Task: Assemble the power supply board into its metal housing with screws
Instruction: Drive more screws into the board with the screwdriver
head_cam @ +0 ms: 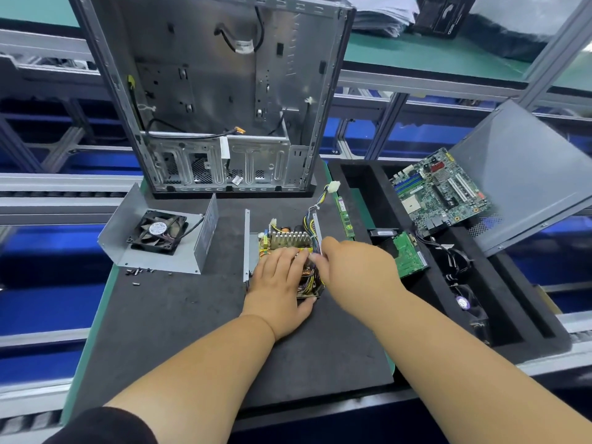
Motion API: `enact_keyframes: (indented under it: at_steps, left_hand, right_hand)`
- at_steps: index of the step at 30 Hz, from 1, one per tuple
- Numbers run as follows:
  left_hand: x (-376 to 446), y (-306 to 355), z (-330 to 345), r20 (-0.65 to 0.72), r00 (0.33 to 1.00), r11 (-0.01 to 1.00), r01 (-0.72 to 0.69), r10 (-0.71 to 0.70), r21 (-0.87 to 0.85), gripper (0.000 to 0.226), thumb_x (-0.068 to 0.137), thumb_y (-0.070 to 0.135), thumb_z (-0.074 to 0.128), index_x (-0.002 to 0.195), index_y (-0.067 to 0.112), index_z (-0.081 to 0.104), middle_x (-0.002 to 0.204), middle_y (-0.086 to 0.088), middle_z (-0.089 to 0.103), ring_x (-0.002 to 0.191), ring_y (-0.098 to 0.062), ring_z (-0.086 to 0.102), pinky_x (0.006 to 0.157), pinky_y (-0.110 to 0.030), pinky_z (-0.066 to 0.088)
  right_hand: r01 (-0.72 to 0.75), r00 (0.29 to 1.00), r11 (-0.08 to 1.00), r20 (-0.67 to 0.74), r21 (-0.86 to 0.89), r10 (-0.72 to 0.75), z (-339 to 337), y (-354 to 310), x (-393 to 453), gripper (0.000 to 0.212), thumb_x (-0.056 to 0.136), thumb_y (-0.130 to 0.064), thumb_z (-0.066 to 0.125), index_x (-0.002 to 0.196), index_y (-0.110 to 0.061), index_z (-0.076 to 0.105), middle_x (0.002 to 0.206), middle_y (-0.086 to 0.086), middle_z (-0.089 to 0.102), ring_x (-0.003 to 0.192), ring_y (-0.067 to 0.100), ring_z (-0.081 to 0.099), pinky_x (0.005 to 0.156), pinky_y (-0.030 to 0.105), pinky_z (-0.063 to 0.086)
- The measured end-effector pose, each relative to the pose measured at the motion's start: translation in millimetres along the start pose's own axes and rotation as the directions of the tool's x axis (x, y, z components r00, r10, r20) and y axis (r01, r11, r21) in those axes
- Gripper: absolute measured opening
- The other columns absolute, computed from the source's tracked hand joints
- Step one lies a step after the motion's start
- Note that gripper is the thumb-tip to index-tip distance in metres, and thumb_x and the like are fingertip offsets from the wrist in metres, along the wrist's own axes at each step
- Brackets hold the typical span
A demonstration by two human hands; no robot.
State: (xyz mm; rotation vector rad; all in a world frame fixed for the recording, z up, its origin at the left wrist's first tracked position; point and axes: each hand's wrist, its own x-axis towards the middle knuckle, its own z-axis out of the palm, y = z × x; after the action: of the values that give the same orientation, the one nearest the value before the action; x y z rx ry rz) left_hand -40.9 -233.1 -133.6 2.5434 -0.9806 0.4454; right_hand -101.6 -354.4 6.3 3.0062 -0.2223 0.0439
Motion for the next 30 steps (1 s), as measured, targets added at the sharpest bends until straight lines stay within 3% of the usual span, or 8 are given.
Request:
enact_keyframes:
  at_steps: [3, 7, 11, 15, 19, 22, 26, 30]
  left_hand:
    - [0, 0, 0, 0.007, 1.000, 1.000, 0.010, -0.010, -0.010, 0.087, 0.068, 0.055, 0.073, 0.140, 0.014, 0.050, 0.138, -0.005, 0.053, 0.130, -0.026, 0.033, 0.111, -0.044, 0.022]
    - [0, 0, 1, 0.012, 1.000, 1.000, 0.005, -0.005, 0.005, 0.087, 0.067, 0.056, 0.072, 0.141, 0.014, 0.049, 0.137, -0.004, 0.052, 0.130, -0.026, 0.034, 0.111, -0.043, 0.021]
    - [-1, -1, 1, 0.020, 1.000, 1.000, 0.003, -0.003, 0.016, 0.088, 0.067, 0.056, 0.071, 0.140, 0.014, 0.050, 0.137, -0.005, 0.053, 0.130, -0.026, 0.034, 0.112, -0.042, 0.021]
    - [0, -1, 1, -0.005, 1.000, 1.000, -0.009, 0.009, -0.022, 0.087, 0.066, 0.053, 0.073, 0.140, 0.014, 0.049, 0.136, -0.005, 0.054, 0.129, -0.026, 0.035, 0.111, -0.042, 0.023]
    - [0, -1, 1, 0.012, 1.000, 1.000, -0.016, 0.016, -0.022, 0.094, 0.066, 0.053, 0.072, 0.142, 0.012, 0.036, 0.135, -0.007, 0.054, 0.129, -0.026, 0.035, 0.110, -0.043, 0.024]
    - [0, -2, 1, 0.021, 1.000, 1.000, -0.021, 0.020, 0.017, 0.090, 0.065, 0.053, 0.073, 0.139, 0.009, 0.050, 0.135, -0.008, 0.055, 0.129, -0.027, 0.034, 0.111, -0.043, 0.022]
    - [0, -1, 1, -0.007, 1.000, 1.000, -0.017, 0.017, -0.012, 0.087, 0.066, 0.054, 0.074, 0.139, 0.013, 0.050, 0.136, -0.006, 0.054, 0.129, -0.026, 0.034, 0.111, -0.043, 0.022]
    - [0, 0, 0, -0.018, 1.000, 1.000, -0.020, 0.020, -0.011, 0.092, 0.064, 0.054, 0.076, 0.137, 0.014, 0.037, 0.135, -0.007, 0.055, 0.128, -0.027, 0.034, 0.110, -0.043, 0.022]
  right_hand:
    - [-0.036, 0.999, 0.992, 0.022, 0.121, 0.034, -4, -1, 5, 0.021, 0.092, -0.033, 0.044, 0.088, -0.018, 0.029, 0.066, -0.007, 0.030, 0.061, 0.024, 0.038, 0.048, 0.030, 0.016]
    - [0.021, 0.992, 0.978, 0.119, 0.209, -0.046, -12, 8, 10, 0.022, 0.091, -0.024, 0.049, 0.089, -0.016, 0.029, 0.072, -0.005, 0.030, 0.073, 0.027, 0.040, 0.058, 0.035, 0.025]
    - [0.060, 0.987, 0.986, 0.141, 0.154, -0.082, -18, 10, 15, 0.031, 0.096, -0.035, 0.056, 0.090, -0.017, 0.032, 0.071, -0.004, 0.034, 0.073, 0.026, 0.043, 0.057, 0.034, 0.027]
    - [-0.012, 0.998, 1.000, 0.062, 0.008, 0.012, -7, -3, 16, 0.027, 0.101, -0.044, 0.040, 0.084, -0.023, 0.045, 0.064, -0.004, 0.034, 0.072, 0.027, 0.051, 0.050, 0.027, 0.023]
    - [-0.106, 0.993, 0.994, 0.043, -0.005, 0.106, 4, -13, 13, 0.039, 0.102, -0.044, 0.028, 0.075, -0.023, 0.047, 0.061, -0.004, 0.035, 0.064, 0.025, 0.047, 0.049, 0.025, 0.020]
    - [-0.123, 0.992, 0.991, 0.020, 0.044, 0.123, 1, -11, 14, 0.034, 0.098, -0.050, 0.033, 0.081, -0.022, 0.040, 0.065, -0.005, 0.036, 0.066, 0.025, 0.044, 0.050, 0.027, 0.021]
    - [0.040, 0.998, 0.986, 0.045, 0.163, -0.048, -9, -3, 11, 0.020, 0.091, -0.032, 0.048, 0.100, -0.015, 0.044, 0.096, 0.002, 0.047, 0.086, 0.028, 0.048, 0.070, 0.038, 0.040]
    - [0.199, 0.979, 0.962, 0.013, 0.186, -0.205, -12, 3, 7, 0.015, 0.093, -0.019, 0.052, 0.106, -0.014, 0.057, 0.104, 0.004, 0.047, 0.092, 0.027, 0.049, 0.077, 0.037, 0.041]
